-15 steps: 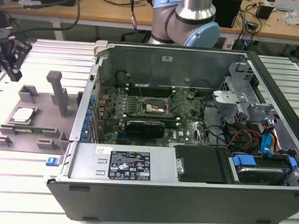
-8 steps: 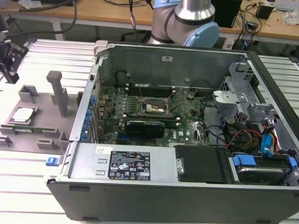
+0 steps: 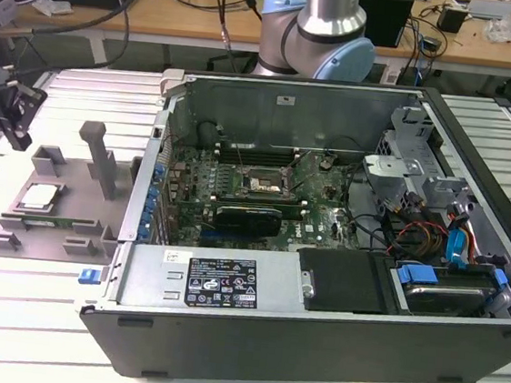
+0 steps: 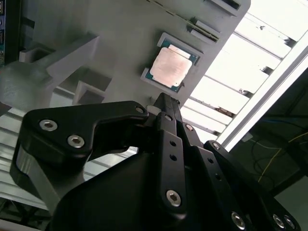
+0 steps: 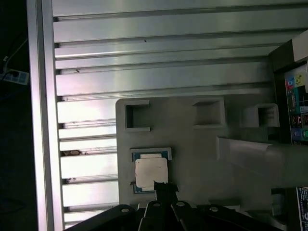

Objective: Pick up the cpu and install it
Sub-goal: 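Pick up the cpu and move it towards the insertion slot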

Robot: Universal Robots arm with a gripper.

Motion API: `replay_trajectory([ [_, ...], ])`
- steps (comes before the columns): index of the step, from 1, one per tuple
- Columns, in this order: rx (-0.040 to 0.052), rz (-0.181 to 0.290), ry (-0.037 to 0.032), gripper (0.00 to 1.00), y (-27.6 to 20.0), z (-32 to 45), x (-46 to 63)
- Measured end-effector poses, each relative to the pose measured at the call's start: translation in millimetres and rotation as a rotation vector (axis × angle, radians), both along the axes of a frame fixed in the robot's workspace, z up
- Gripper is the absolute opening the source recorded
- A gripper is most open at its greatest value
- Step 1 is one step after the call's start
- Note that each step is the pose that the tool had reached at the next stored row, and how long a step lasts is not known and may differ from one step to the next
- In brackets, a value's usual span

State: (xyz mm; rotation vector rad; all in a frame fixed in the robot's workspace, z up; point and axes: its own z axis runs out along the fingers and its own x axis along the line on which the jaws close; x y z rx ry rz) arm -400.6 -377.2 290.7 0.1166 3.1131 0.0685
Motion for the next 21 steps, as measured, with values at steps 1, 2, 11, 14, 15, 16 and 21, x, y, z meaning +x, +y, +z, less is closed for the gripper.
replay_trajectory([
  [1,-0.0001,0.0,0.0001,0.11,0.0,-2.3,-1.8],
  [2,0.0,0.0,0.0,0.11,-0.1,-5.8,-3.2],
  [11,-0.0001,0.0,0.0001,0.11,-1.5,-25.0,-5.5],
  [14,0.0001,0.0,-0.0001,0.11,-8.7,-36.2,-5.6],
  [15,0.0,0.0,0.0,0.11,-9.8,-38.8,-5.7],
  [16,-0.0001,0.0,0.0002,0.11,-10.7,-40.6,-5.8],
  [21,0.0,0.0,0.0,0.11,-12.9,-50.8,-5.7],
])
